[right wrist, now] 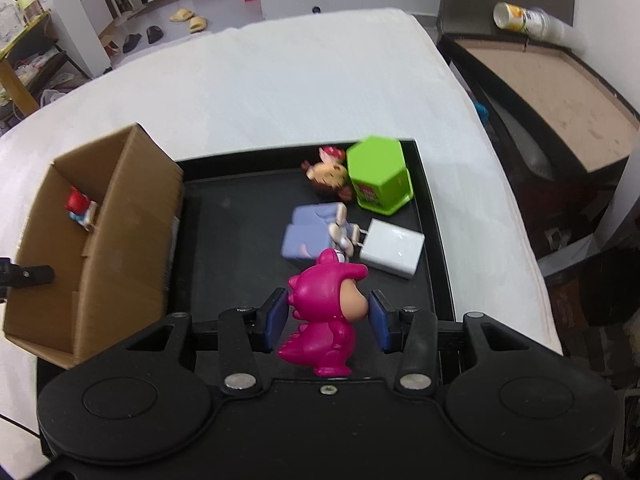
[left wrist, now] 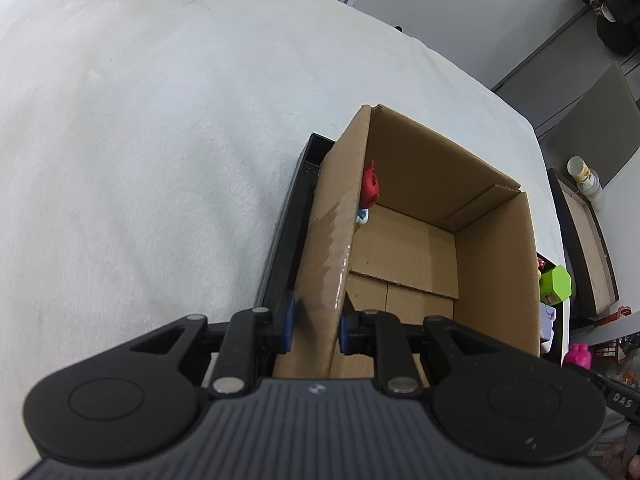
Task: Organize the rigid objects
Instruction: 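Carry the pink dinosaur into the cardboard box with the right gripper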
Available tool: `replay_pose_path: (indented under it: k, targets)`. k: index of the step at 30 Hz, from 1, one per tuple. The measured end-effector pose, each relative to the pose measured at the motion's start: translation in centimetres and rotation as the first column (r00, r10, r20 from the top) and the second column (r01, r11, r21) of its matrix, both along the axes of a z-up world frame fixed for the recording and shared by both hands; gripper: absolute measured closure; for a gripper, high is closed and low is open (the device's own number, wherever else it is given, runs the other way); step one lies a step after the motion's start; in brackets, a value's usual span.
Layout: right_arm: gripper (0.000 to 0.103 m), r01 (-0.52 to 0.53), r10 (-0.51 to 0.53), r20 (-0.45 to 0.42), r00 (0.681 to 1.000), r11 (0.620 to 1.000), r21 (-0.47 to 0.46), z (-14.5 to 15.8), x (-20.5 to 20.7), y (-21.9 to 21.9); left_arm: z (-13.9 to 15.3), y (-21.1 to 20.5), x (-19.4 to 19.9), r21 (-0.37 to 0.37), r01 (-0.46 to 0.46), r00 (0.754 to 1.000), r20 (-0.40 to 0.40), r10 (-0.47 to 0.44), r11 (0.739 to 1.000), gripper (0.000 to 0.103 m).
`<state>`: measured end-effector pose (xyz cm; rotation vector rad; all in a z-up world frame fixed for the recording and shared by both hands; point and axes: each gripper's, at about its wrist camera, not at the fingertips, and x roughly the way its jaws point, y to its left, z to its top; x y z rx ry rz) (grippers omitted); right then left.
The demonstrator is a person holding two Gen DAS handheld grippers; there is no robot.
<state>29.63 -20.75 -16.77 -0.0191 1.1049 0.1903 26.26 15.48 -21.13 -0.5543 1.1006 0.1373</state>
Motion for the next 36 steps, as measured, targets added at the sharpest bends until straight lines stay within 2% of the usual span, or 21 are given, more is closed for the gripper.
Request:
replay_pose_path:
  k: [5,19,36]
  targets:
    - [0.06,-0.019,0.019,0.024,1.0,1.0,0.0,1.4,0.2,1.0,0.0,-0.2,0.0,0.01,0.012,1.0,0.006,-0.012,1.0,0.083]
    - [0.06,-0.084,0.082,0.087,0.993,0.996,0.015,5.1,0.4,5.0,-0.1,0.3,-0.2,-0.019,0.006,1.0,0.009,-0.005,1.0,0.082]
    - [0.06,-0.196,0.185,0.114,0.976,0.977,0.088,5.8,2.0,12.5,-0.1,0.6,-0.1,-0.033,0.032,0.999,0.015,-0.031,0.999,0.081]
